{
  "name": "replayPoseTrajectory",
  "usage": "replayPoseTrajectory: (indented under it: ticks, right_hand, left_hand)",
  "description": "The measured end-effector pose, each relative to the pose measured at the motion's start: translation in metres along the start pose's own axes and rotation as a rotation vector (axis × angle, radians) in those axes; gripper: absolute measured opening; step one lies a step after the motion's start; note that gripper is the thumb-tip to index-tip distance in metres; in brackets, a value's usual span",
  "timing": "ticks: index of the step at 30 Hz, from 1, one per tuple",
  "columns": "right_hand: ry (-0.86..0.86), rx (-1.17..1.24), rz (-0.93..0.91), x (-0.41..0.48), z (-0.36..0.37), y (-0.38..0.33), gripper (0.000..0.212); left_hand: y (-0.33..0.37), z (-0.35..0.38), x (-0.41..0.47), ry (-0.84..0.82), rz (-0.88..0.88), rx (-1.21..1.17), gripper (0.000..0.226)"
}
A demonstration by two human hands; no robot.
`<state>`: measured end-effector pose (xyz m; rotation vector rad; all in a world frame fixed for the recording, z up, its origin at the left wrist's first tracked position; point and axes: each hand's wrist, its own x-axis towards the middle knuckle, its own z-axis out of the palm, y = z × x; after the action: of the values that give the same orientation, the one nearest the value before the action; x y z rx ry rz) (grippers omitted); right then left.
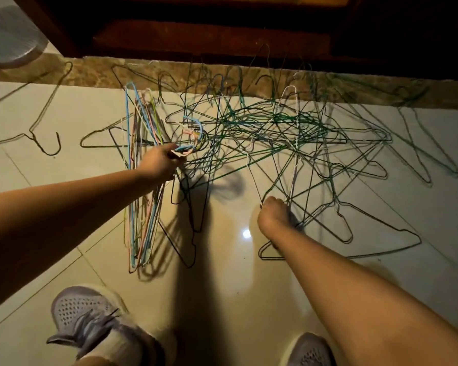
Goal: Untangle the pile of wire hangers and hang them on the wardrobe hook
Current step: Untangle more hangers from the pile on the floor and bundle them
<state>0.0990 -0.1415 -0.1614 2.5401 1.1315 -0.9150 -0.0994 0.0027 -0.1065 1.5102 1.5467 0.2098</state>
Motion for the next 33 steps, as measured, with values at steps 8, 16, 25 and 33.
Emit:
replayPoseTrajectory:
  ticks: [8, 16, 25, 33]
  right_hand:
    - [0.027, 0.014, -0.109, -0.007, -0.007, 0.009, 0.014]
    - [0.312, 0.172, -0.155, -0.018, -0.002, 0.022, 0.022]
    - [0.228, 0.316, -0.242, -0.02, 0.002, 0.028, 0.025]
    - [0.227, 0.455, -0.112, -0.009, 0.007, 0.012, 0.025]
  left_hand:
    - [-0.018, 0.011, 0.023, 0.076, -0.044, -0.005, 0.018]
    - [-0.02, 0.013, 0.037, 0.106, -0.118, -0.048, 0.032]
    - [-0.023, 0.014, 0.046, 0.109, -0.175, 0.017, 0.038]
    - [-0.029, 0.027, 0.049, 0.161, -0.2, 0.058, 0.02]
